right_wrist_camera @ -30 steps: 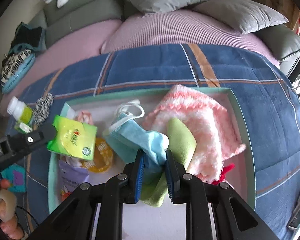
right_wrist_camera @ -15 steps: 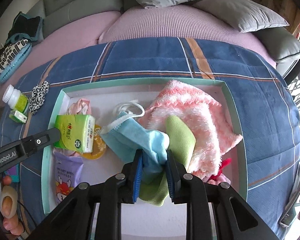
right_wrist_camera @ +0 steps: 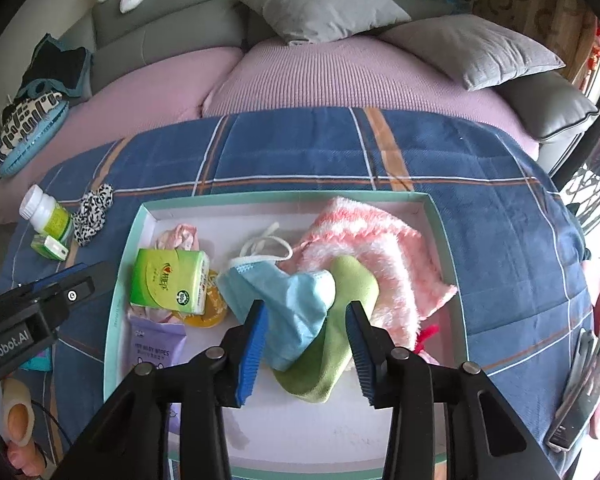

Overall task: Organize soft objects
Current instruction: 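Raise both open tools away from the tray, then move both open tools toward the scrunchie and small tissue pack beside the tray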

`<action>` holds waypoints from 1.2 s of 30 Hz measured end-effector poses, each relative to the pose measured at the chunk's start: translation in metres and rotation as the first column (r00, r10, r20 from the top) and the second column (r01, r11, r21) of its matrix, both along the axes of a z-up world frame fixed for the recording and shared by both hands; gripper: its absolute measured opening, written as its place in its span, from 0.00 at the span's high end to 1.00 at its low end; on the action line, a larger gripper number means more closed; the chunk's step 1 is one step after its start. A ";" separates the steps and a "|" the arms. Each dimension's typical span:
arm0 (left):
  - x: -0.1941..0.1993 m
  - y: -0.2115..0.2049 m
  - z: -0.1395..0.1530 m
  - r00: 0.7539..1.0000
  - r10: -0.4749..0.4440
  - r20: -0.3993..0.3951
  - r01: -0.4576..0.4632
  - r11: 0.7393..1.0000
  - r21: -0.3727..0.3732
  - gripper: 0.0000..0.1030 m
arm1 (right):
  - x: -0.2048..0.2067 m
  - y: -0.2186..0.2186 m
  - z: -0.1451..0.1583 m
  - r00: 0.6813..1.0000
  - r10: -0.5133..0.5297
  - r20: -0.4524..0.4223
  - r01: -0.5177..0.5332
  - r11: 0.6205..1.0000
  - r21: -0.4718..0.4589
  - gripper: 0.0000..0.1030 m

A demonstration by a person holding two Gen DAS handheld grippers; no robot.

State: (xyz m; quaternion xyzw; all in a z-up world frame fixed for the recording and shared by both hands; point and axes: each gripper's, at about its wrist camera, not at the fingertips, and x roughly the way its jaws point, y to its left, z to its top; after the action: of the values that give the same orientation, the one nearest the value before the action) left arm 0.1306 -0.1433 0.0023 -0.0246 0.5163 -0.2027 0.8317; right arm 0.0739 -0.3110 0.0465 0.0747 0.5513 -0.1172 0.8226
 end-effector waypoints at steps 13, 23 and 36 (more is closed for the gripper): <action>0.007 0.006 -0.013 0.998 0.055 0.018 -0.057 0.989 0.138 0.24 | 0.002 0.003 -0.006 1.000 -0.004 -0.026 0.003 0.999 -0.050 0.30; 0.012 0.015 -0.021 0.994 0.107 0.018 -0.109 0.977 0.182 0.15 | 0.004 0.002 -0.010 0.999 -0.017 -0.043 0.014 0.997 -0.076 0.09; 0.014 0.030 -0.013 0.988 0.149 0.047 -0.156 0.970 0.185 0.15 | 0.001 -0.007 -0.001 0.998 -0.056 -0.001 0.056 0.995 -0.086 0.00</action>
State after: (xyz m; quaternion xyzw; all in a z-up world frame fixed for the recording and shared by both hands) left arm 0.1442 -0.1138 -0.0105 0.0180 0.5159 -0.0889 0.8518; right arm 0.0746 -0.3182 0.0456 0.0545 0.5450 -0.1640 0.8204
